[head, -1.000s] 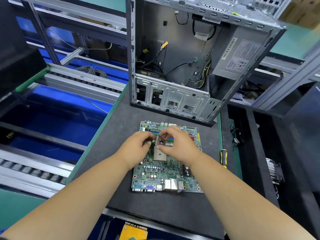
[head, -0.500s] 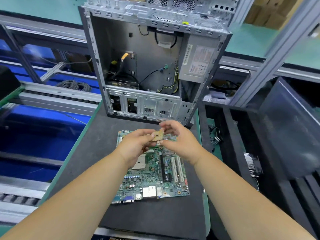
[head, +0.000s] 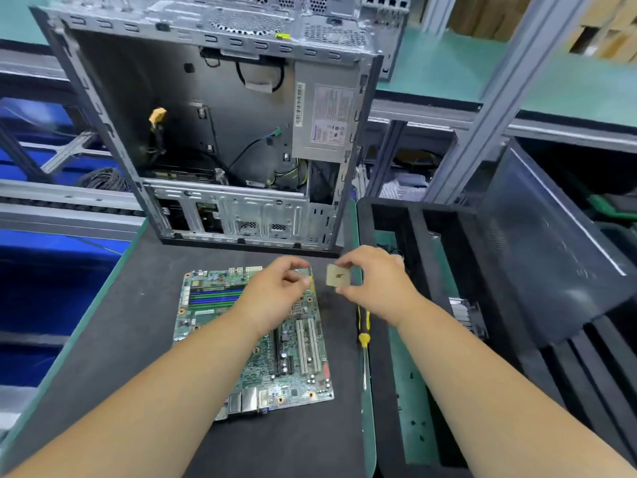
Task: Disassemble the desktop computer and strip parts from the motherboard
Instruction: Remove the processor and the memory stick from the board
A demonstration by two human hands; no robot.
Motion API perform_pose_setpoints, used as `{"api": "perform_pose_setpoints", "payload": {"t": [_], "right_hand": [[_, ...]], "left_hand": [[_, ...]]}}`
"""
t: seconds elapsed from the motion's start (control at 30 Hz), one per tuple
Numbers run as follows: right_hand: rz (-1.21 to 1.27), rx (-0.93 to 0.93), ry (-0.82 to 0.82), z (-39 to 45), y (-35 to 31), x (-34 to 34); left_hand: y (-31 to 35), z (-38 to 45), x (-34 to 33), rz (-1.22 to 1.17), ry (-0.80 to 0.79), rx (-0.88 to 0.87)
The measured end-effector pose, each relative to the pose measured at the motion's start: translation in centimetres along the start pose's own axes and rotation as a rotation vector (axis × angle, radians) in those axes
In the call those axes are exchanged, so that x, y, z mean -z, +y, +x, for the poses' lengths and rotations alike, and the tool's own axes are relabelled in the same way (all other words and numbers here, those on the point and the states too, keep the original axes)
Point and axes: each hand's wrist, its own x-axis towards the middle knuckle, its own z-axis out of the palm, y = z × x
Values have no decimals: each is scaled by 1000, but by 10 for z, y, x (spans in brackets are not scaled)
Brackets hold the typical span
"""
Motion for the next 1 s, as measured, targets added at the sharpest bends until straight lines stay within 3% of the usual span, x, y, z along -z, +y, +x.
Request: {"api": "perform_pose_setpoints", "payload": {"t": [0.27, 0.7, 0.87, 1.0], "right_hand": [[-104, -236, -134, 28, 66, -12], [-221, -141, -280, 34, 71, -19], [-151, -157, -179, 34, 57, -10], [-20, -54, -79, 27, 25, -9]], "left_hand": [[-17, 5, -2, 98, 56, 20], [-27, 7, 7, 135, 106, 52], [-27, 6, 17, 146, 99, 57], [-32, 2, 29, 196, 102, 83]]}}
